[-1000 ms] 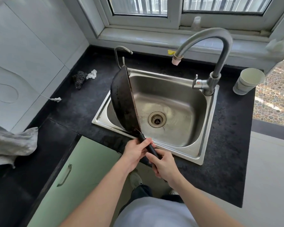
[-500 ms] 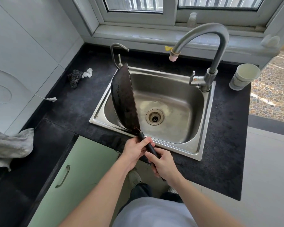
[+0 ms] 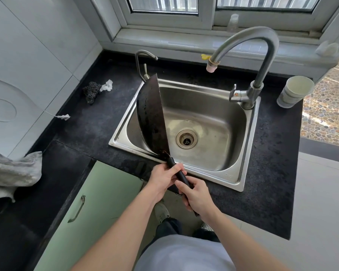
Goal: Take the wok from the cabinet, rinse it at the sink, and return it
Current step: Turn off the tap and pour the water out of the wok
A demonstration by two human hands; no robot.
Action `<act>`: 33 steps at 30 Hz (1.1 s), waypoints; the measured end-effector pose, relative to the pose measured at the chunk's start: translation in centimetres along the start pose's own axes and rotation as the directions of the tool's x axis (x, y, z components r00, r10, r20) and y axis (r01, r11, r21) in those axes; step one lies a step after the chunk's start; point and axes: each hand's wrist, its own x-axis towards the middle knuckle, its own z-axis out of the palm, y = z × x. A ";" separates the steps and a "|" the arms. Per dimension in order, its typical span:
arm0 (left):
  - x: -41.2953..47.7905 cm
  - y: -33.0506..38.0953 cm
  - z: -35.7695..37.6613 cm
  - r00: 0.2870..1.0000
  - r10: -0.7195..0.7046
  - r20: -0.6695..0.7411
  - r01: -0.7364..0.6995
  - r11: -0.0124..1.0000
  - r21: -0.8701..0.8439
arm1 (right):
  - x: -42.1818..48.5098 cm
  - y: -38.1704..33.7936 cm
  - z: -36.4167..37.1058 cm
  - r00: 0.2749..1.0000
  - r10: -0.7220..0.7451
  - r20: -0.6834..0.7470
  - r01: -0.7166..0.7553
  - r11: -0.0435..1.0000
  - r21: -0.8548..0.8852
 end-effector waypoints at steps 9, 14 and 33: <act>-0.2 0.3 0.2 1.000 -0.012 -0.011 0.012 1.000 -0.006 | 0.2 0.3 0.0 1.000 0.013 -0.003 -0.013 1.000 0.020; -0.1 0.4 0.1 1.000 -0.025 -0.015 0.025 1.000 -0.003 | 0.2 0.2 0.1 1.000 0.002 -0.003 -0.002 1.000 0.027; -1.1 -0.7 -5.6 0.991 -0.076 0.110 0.100 0.968 -0.231 | -0.7 2.1 7.0 0.927 -0.256 -0.273 0.105 0.877 -0.468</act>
